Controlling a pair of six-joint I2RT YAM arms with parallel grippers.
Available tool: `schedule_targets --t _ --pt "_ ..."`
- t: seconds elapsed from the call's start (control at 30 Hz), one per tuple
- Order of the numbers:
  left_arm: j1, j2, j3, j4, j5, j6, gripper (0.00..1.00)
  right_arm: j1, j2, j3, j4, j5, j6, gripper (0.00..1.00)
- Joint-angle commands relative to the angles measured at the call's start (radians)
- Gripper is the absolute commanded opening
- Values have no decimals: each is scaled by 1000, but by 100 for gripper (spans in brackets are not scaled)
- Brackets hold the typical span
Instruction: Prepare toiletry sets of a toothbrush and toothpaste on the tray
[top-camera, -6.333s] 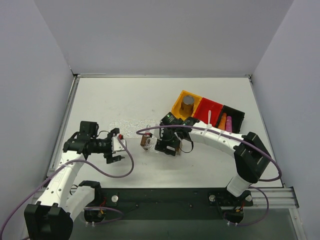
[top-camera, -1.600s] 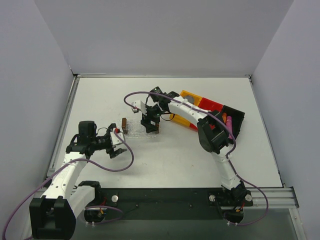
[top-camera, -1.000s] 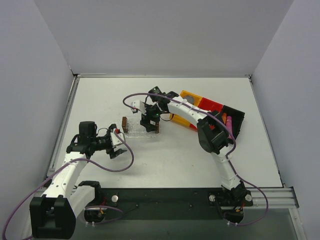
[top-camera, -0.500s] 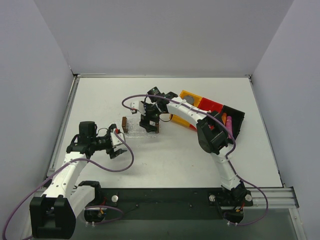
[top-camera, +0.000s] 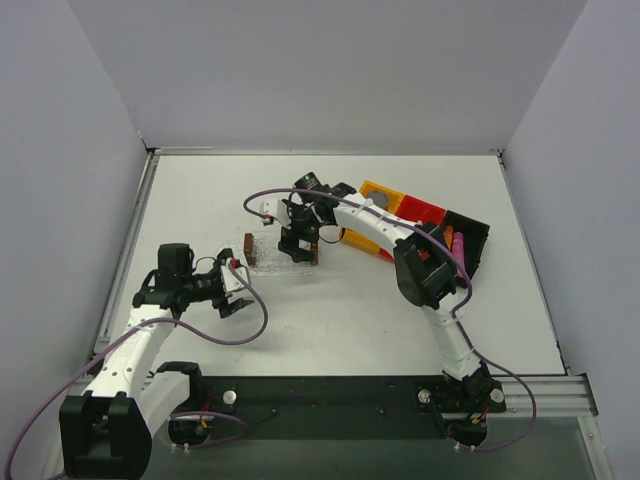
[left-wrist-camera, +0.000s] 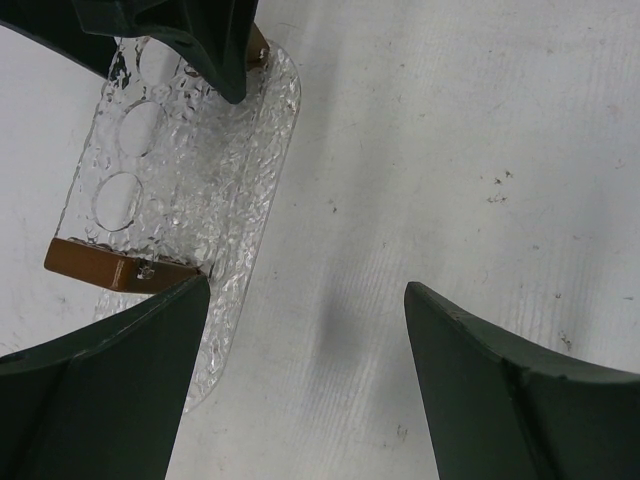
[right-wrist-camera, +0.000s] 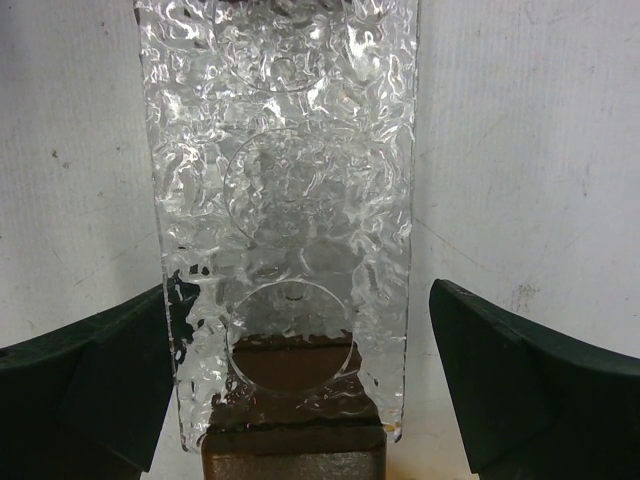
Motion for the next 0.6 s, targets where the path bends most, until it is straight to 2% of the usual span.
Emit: schedule_targets --t 0.0,0.57 --pt "6 -12 1 30 28 8 90 12 -79 13 0 -5 10 98" --pt "15 -47 -11 16 18 6 90 35 -113 -64 0 21 25 97"
